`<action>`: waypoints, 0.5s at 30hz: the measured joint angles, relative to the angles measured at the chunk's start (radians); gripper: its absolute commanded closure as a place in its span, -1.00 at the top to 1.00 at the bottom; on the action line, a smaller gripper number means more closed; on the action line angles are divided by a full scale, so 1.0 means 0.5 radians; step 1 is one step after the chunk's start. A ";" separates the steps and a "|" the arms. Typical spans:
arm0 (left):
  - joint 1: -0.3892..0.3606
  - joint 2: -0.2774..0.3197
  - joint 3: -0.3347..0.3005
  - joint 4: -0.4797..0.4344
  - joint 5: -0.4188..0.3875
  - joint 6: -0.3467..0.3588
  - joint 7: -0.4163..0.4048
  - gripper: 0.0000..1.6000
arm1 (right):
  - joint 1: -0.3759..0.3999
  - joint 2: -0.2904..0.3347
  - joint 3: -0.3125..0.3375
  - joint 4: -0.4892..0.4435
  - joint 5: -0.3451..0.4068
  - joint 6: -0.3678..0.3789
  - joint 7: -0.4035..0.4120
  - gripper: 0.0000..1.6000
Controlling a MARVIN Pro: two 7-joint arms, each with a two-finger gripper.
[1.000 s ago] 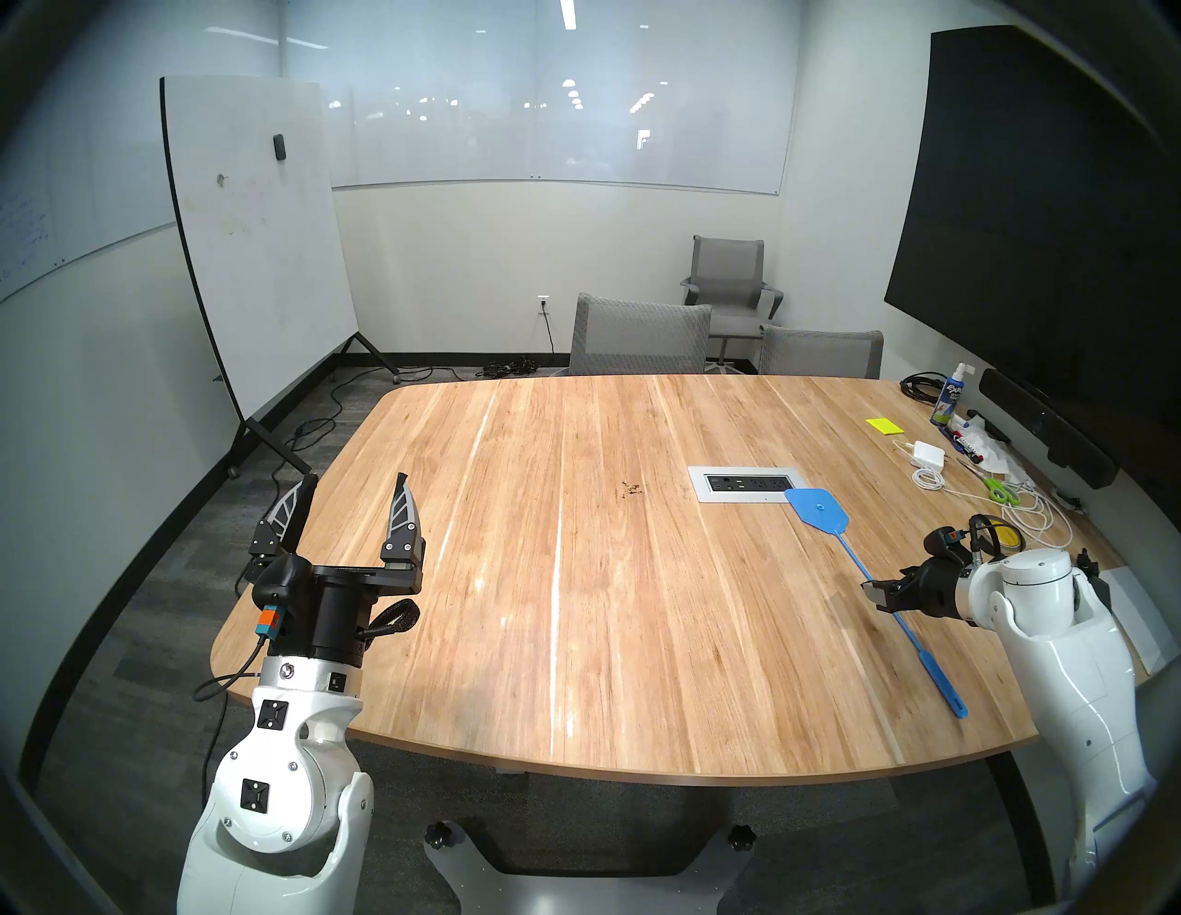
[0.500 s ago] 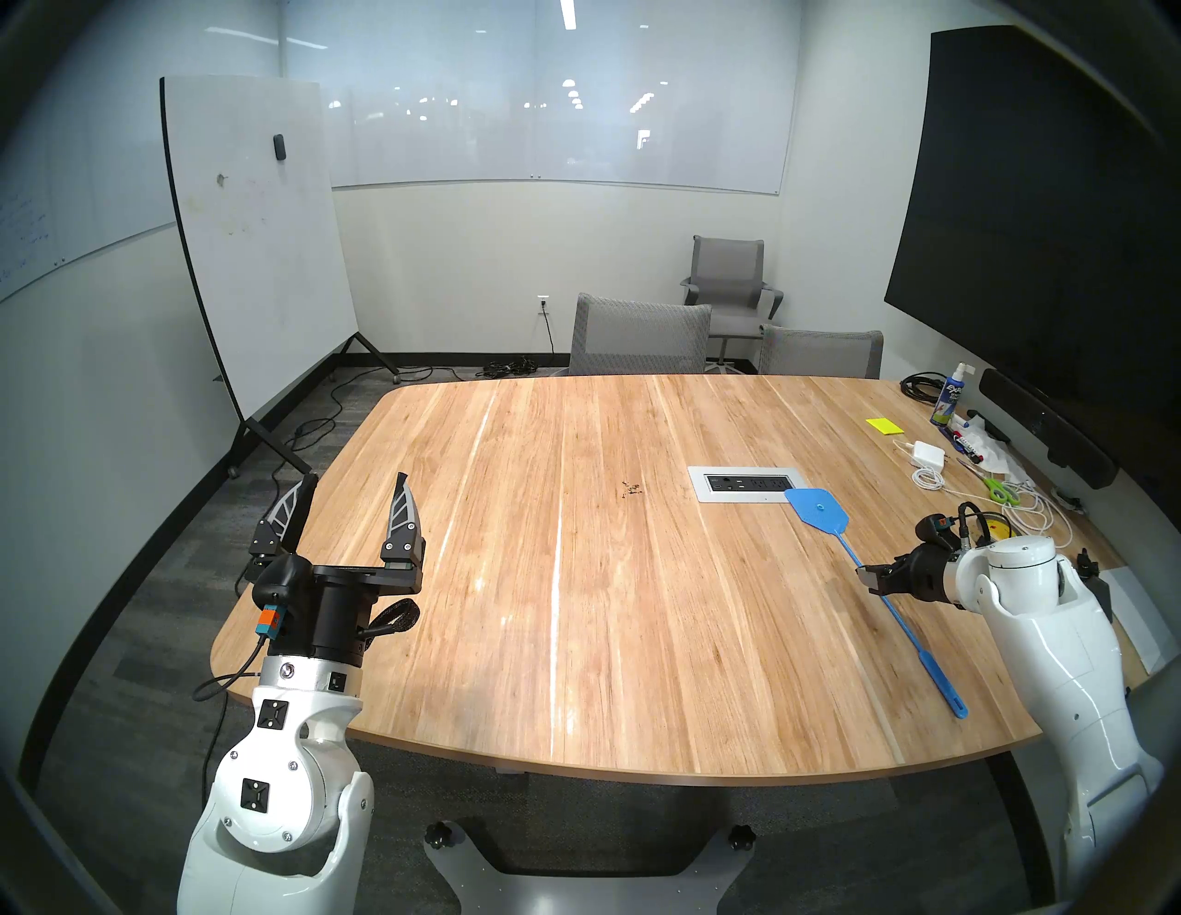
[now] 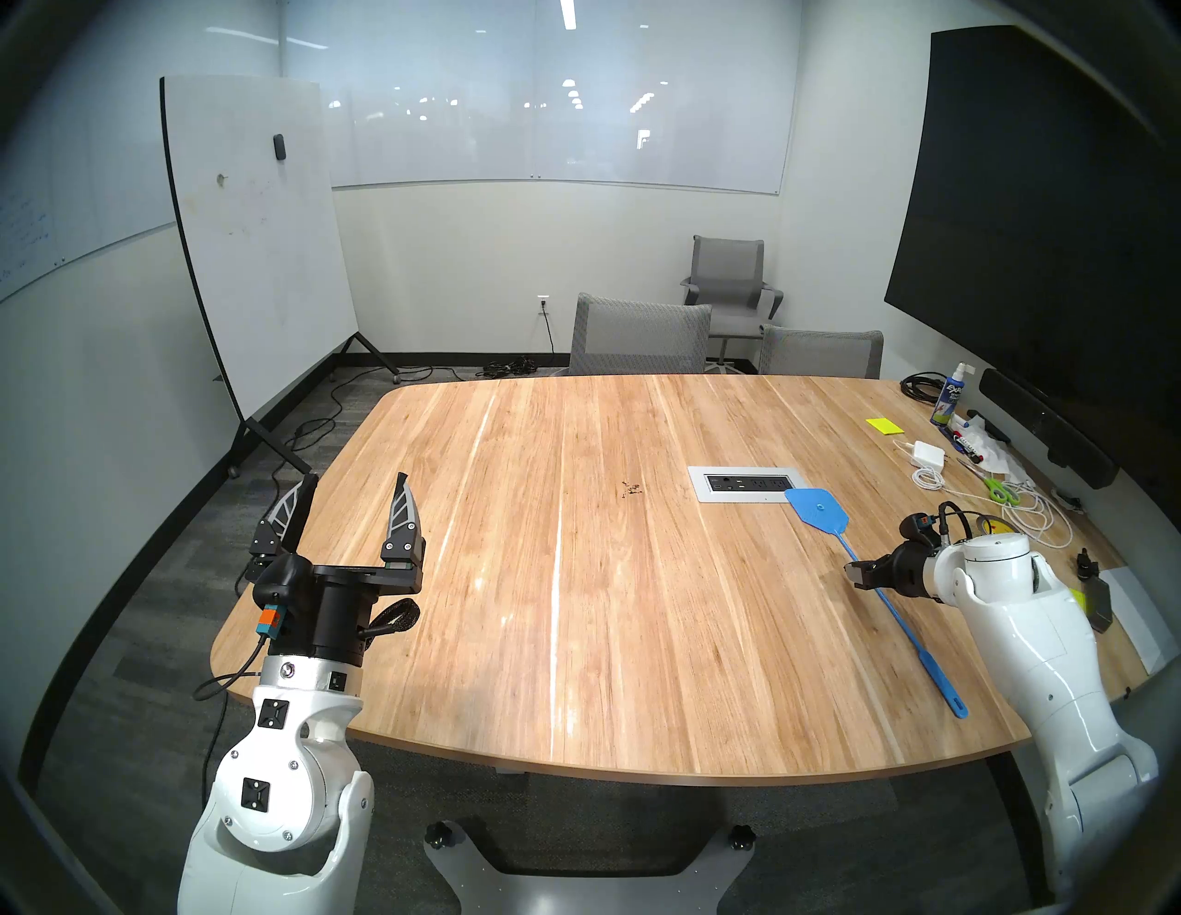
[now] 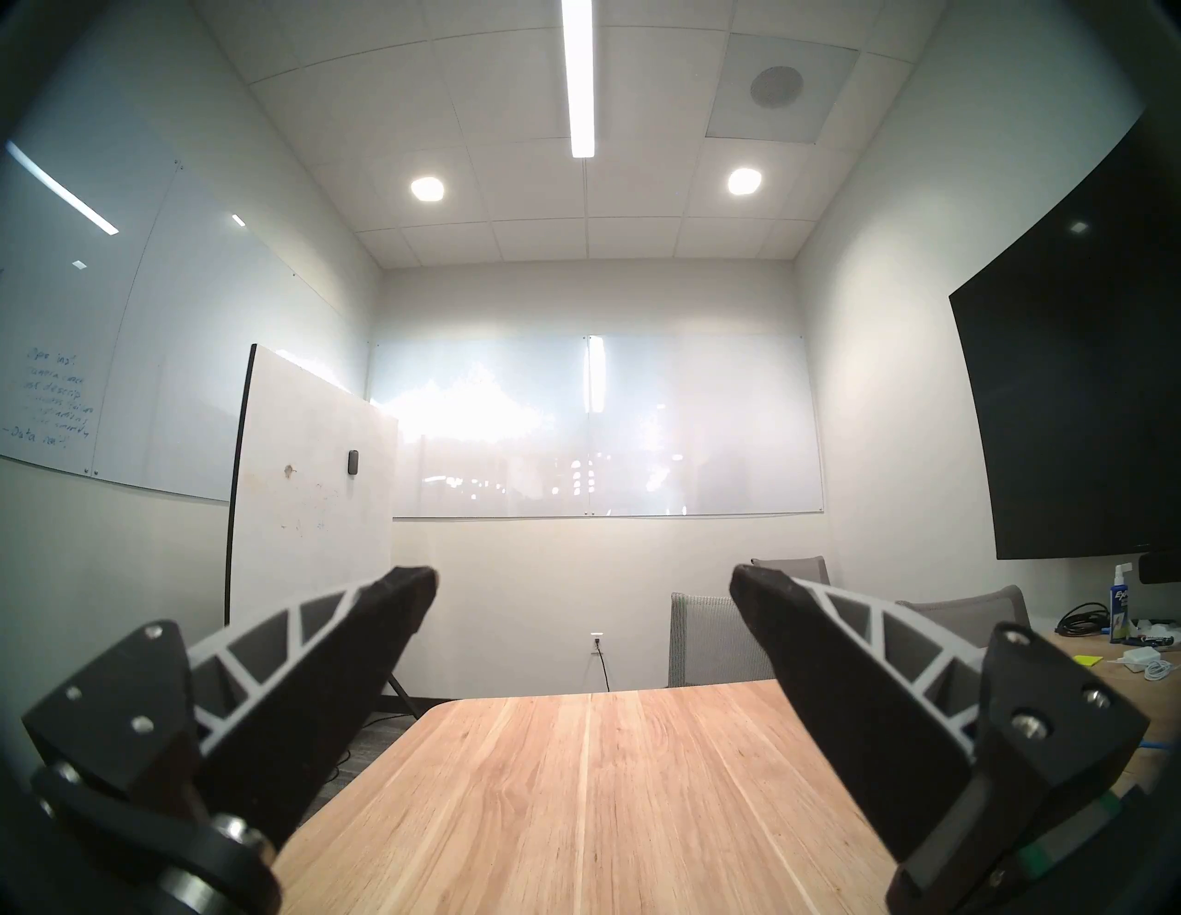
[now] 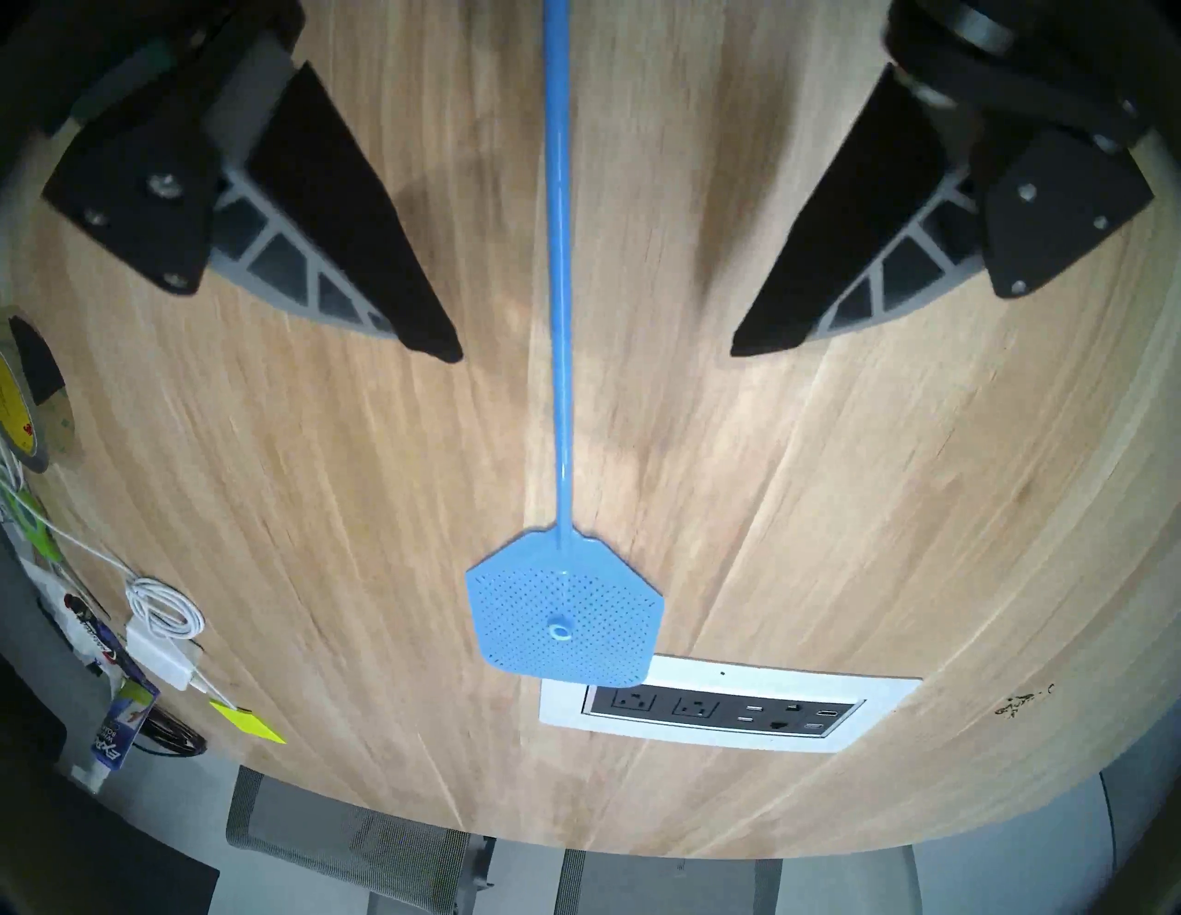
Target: Swat a bug on table
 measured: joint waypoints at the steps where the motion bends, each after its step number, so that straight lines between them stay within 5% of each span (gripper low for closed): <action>1: 0.000 0.000 0.000 0.000 0.000 0.000 0.000 1.00 | 0.020 -0.007 -0.011 0.026 -0.010 -0.003 -0.005 1.00; 15: -0.003 0.000 0.000 0.003 0.000 -0.001 0.000 1.00 | 0.273 -0.094 -0.112 0.300 -0.132 -0.034 -0.031 1.00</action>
